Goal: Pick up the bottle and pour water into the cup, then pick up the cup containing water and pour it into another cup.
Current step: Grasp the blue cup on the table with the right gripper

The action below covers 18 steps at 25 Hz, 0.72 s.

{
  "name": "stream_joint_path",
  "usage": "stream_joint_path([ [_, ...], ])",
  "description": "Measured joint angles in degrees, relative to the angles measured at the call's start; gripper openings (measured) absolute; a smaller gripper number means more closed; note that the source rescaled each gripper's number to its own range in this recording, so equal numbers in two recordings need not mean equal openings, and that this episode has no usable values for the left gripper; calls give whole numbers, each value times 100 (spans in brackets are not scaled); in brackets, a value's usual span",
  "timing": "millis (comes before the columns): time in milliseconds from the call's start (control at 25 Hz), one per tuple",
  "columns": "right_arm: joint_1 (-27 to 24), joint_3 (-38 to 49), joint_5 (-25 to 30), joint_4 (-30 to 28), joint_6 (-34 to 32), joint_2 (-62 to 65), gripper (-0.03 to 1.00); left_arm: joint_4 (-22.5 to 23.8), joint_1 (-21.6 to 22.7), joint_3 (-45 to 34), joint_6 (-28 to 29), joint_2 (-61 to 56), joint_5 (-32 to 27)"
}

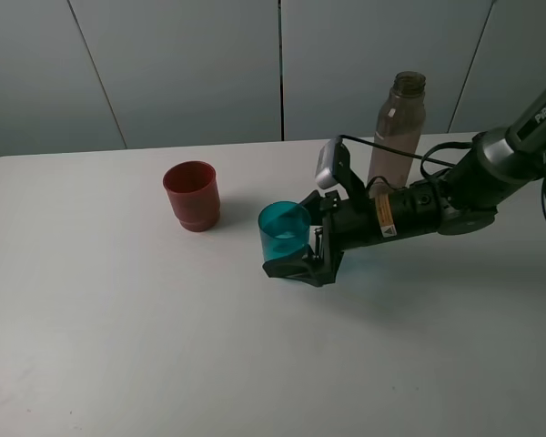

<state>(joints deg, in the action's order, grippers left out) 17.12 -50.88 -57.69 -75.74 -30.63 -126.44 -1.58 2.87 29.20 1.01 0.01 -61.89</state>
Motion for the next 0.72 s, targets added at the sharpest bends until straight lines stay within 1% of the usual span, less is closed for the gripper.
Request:
stream_joint_path([
  [240, 105, 0, 79, 158, -13, 0, 100, 0, 0, 0, -12, 0, 0],
  [480, 144, -9, 113, 171, -13, 0, 100, 0, 0, 0, -12, 0, 0],
  [520, 147, -9, 113, 171, -13, 0, 88, 0, 0, 0, -12, 0, 0],
  [560, 151, -13, 125, 171, -13, 0, 63, 0, 0, 0, -12, 0, 0],
  [640, 151, -33, 189, 116, -13, 0, 7, 0, 0, 0, -12, 0, 0],
  [680, 162, -26, 201, 77, -10, 0, 11, 0, 0, 0, -12, 0, 0],
  [720, 162, -35, 213, 62, -10, 0, 11, 0, 0, 0, -12, 0, 0],
])
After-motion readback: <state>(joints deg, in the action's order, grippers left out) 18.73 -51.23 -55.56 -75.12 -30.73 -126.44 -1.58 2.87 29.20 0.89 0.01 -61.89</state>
